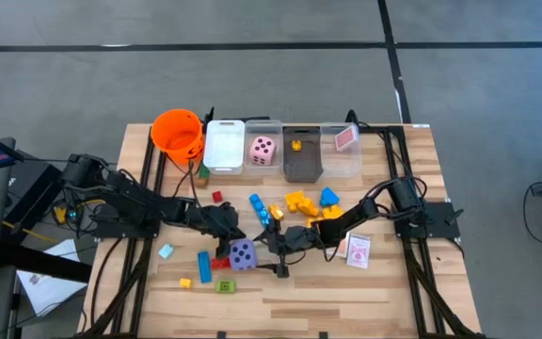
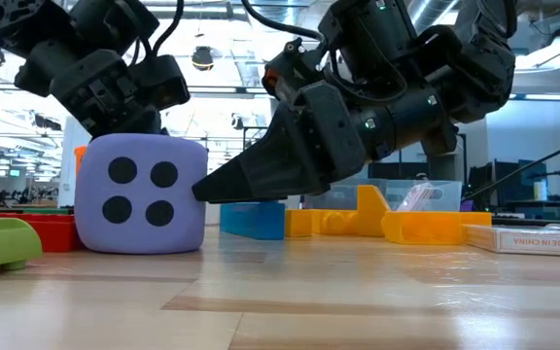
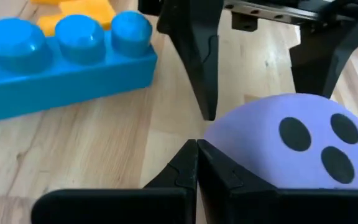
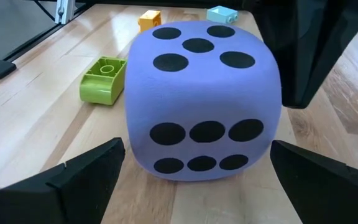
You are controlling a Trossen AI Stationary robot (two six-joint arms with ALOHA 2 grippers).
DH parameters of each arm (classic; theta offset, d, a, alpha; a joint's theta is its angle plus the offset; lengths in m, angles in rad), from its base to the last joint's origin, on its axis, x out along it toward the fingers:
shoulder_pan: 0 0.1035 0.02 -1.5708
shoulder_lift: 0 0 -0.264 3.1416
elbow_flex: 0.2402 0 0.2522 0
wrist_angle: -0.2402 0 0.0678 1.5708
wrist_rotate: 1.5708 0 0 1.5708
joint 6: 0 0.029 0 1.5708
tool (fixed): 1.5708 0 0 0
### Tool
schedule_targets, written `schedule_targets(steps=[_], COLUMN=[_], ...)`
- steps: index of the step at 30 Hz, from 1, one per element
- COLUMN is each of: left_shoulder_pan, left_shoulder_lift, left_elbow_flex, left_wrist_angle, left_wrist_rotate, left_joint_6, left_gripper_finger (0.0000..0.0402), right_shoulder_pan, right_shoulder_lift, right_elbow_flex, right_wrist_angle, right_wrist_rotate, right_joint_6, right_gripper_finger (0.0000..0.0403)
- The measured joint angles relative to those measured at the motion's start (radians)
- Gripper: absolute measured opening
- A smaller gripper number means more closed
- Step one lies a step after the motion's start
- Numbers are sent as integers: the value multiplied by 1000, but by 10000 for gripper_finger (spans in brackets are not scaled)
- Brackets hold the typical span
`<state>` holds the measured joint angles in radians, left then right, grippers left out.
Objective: Pick & Place Toys
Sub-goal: Put the purple die into the left transparent bin
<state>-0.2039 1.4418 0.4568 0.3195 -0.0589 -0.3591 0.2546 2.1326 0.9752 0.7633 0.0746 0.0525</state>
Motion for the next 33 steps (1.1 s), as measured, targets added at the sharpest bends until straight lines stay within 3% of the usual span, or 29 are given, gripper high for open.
schedule_targets(steps=[27, 33], left_shoulder_pan=[0, 0], left_shoulder_lift=[-1, -1], left_elbow_flex=[0, 0], left_wrist_angle=[102, 104], left_wrist_rotate=[45, -27], left_joint_6=[48, 49], left_gripper_finger=[0, 0], right_shoulder_pan=[0, 0], right_shoulder_lift=[0, 0], right_elbow_flex=[3, 19], right_wrist_angle=[42, 18], right_wrist_rotate=[-34, -34], right_joint_6=[0, 0], right_gripper_finger=[400, 400])
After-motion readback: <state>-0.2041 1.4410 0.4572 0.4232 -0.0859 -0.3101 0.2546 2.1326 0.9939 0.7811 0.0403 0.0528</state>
